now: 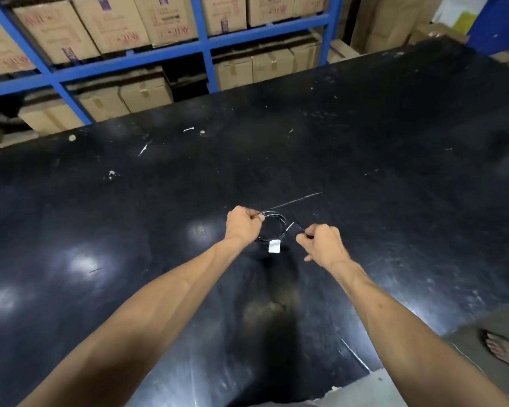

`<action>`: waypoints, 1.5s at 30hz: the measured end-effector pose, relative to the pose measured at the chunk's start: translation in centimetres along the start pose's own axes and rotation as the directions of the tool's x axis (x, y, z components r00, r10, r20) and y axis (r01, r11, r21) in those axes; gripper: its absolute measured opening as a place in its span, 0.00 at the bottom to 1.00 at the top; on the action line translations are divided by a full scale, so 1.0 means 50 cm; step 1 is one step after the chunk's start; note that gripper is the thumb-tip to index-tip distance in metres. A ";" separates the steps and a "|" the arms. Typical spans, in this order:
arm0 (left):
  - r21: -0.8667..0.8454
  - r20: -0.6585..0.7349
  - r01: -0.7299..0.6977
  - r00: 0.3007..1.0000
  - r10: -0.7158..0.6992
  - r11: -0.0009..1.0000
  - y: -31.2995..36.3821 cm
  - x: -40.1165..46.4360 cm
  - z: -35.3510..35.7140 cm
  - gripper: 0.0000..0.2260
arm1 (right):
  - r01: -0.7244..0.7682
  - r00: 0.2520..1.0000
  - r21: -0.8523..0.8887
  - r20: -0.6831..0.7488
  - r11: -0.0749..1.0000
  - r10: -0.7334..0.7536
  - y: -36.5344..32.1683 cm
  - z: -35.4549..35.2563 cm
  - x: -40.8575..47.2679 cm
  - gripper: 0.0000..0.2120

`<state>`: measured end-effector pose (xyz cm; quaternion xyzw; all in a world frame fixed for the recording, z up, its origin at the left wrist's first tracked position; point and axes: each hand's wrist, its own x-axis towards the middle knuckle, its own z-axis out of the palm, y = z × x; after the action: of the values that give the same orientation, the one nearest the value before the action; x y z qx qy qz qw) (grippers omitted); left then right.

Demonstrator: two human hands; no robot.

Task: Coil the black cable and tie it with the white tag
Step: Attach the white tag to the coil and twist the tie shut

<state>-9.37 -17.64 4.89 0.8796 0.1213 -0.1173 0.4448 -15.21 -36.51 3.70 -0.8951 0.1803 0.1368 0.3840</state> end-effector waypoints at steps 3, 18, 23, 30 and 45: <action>-0.057 -0.069 -0.014 0.998 0.010 0.998 0.010 -0.003 -0.024 0.12 | 0.052 0.999 0.164 -0.018 0.985 -0.050 -0.045 -0.015 -0.008 0.11; -0.371 -0.004 -0.226 0.970 0.242 0.901 0.077 -0.072 -0.077 0.06 | -0.093 0.995 0.776 0.048 0.623 0.088 -0.228 -0.012 -0.046 0.13; -0.320 0.043 -0.163 0.982 0.186 0.933 0.097 -0.070 -0.098 0.04 | -0.078 0.997 0.831 0.057 0.550 0.056 -0.226 -0.009 -0.058 0.15; -0.212 0.183 -0.053 0.979 0.093 0.976 0.107 -0.054 -0.126 0.10 | -0.097 0.993 0.807 0.116 0.583 0.004 -0.223 -0.017 -0.080 0.13; -0.318 0.046 -0.051 0.997 0.069 0.947 0.108 -0.068 -0.170 0.10 | 0.556 0.769 -0.266 -0.197 0.788 -0.609 -0.249 -0.060 -0.112 0.12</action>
<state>-10.00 -14.21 14.93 0.7965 0.0990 -0.1075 0.5867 -14.61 -29.54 15.81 -0.9493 -0.0704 -0.0970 0.2906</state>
